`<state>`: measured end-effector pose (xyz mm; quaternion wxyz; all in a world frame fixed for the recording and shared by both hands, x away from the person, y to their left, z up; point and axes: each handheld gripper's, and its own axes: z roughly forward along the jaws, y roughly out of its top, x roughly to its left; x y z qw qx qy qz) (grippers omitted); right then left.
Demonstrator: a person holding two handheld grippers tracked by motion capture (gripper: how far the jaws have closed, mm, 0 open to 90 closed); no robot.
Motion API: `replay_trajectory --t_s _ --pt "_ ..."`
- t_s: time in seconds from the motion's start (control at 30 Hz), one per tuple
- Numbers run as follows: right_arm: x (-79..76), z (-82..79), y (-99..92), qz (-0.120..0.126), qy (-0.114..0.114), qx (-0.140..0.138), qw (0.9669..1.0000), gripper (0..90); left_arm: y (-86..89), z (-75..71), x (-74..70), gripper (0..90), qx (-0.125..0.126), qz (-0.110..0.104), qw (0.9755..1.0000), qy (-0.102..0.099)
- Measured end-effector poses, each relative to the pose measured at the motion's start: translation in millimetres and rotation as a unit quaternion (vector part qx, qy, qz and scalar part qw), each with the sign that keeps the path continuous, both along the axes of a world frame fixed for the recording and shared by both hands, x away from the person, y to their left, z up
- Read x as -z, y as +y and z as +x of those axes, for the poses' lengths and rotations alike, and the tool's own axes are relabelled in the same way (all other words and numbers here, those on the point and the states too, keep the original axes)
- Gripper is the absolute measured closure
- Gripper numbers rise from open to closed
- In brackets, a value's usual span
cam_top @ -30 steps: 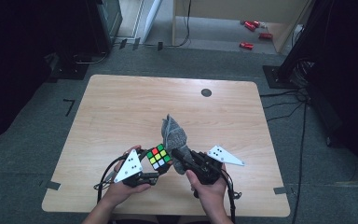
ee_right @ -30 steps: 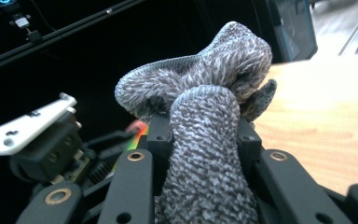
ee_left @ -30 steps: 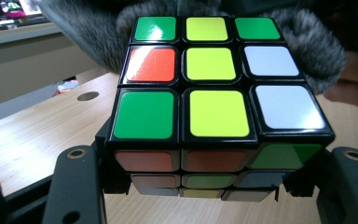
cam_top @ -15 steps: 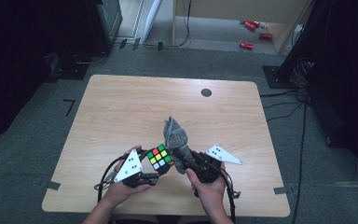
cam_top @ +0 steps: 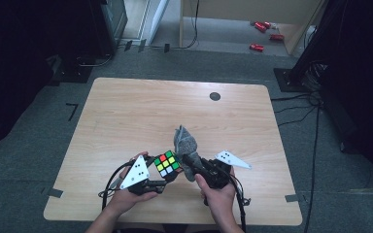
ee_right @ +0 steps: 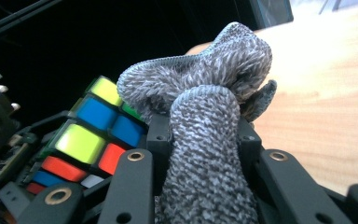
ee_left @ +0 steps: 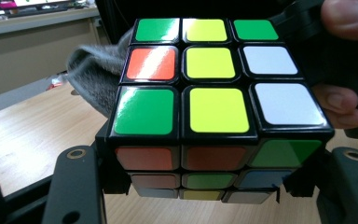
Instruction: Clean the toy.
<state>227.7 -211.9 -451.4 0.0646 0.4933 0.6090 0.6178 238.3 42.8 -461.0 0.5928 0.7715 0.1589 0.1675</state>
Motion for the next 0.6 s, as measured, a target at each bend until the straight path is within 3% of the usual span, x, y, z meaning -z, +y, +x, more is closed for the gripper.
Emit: replay_trajectory --t_s 0.13,0.23,0.3,0.37,0.6 --pt "-19.8 -8.9 5.3 -0.004 -0.049 -0.014 0.9987 68.3 -0.6 1.1 2.0 34.1 -0.003 0.006 1.0000 0.004" --pt "-17.0 -7.8 4.8 -0.008 -0.047 -0.011 0.9988 68.3 -0.3 0.1 0.0 34.2 -0.002 0.002 1.0000 0.002" --pt "-4.1 -1.5 1.8 -0.017 -0.018 -0.002 0.9997 68.3 0.2 -0.3 -0.8 34.2 -0.002 -0.002 1.0000 0.002" --pt "1.5 1.3 1.0 -0.013 -0.003 -0.005 0.9999 68.2 0.7 0.3 -0.6 34.2 -0.004 0.003 1.0000 0.001" --pt "-20.0 -10.6 6.3 -0.003 -0.056 -0.015 0.9983 67.7 0.5 1.3 -0.7 34.1 -0.009 0.004 0.9999 0.009"
